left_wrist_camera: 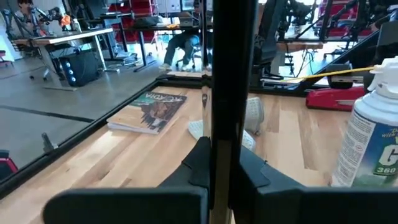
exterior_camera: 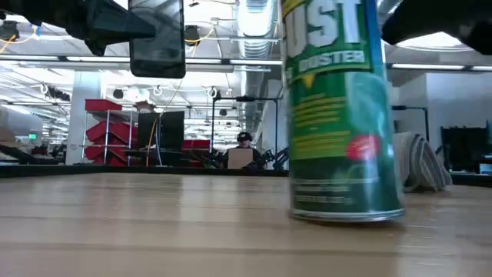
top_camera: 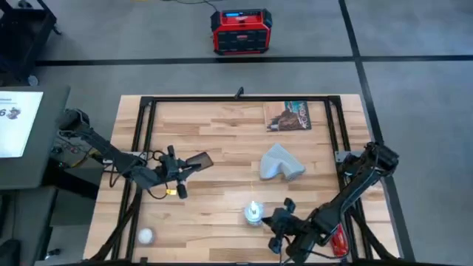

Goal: Apply microfiber cloth
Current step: Spray the back of the black cellphone using the white spray bottle

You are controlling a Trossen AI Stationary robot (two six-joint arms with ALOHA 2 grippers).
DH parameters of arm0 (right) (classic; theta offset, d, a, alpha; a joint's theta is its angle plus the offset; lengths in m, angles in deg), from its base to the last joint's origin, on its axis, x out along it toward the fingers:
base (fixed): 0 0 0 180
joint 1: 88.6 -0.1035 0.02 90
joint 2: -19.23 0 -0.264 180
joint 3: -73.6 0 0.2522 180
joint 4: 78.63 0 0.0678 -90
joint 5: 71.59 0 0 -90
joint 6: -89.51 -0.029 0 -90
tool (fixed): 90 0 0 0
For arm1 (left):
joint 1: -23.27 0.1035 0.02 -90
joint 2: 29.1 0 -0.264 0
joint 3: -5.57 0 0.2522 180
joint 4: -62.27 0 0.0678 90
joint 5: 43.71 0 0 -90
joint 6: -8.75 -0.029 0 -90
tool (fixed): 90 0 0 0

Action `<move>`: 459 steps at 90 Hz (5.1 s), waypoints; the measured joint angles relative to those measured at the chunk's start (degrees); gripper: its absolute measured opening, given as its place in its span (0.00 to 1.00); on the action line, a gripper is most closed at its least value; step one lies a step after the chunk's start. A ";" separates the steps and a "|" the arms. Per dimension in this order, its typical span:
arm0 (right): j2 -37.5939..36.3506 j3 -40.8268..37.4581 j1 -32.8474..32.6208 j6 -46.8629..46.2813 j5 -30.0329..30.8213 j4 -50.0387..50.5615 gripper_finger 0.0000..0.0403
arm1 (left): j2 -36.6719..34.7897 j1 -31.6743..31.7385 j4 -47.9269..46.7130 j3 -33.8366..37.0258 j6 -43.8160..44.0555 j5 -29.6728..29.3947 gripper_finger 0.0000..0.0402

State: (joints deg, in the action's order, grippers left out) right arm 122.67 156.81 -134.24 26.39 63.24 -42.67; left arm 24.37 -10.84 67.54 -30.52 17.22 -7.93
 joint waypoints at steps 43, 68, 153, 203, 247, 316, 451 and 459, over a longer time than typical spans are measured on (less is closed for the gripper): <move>-3.86 0.00 -0.27 2.30 7.25 3.48 0.00 | 0.02 2.97 1.30 -0.50 -16.96 -0.14 0.01; -14.85 0.02 1.74 1.47 14.50 17.82 0.00 | 0.04 6.83 1.31 -3.00 -47.16 -3.33 0.01; -20.40 -26.47 49.70 40.02 -50.16 -60.19 0.00 | 0.09 10.40 1.14 -6.12 -97.24 -11.39 0.01; 4.32 -13.52 61.12 23.67 -87.44 -87.83 0.09 | 10.63 10.18 -0.78 -6.08 -107.50 -10.03 0.01; 4.70 -10.24 60.25 26.06 -88.28 -75.50 0.42 | 11.02 10.16 1.63 -6.08 -109.59 -9.08 0.01; 4.70 -10.19 59.19 26.07 -81.89 -71.78 0.43 | 11.02 10.10 7.45 -6.08 -114.27 -7.91 0.01; 18.75 1.20 55.50 15.98 -83.52 -84.68 0.08 | 10.97 10.49 6.85 -5.75 -114.26 -8.35 0.01; 18.78 1.20 55.33 16.29 -83.21 -84.65 0.07 | 10.97 10.47 6.66 -5.75 -114.70 -8.20 0.01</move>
State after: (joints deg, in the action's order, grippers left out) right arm 141.45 158.01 -78.91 42.68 -19.97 -127.32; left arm 35.34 -0.37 74.20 -36.27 -97.48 -16.12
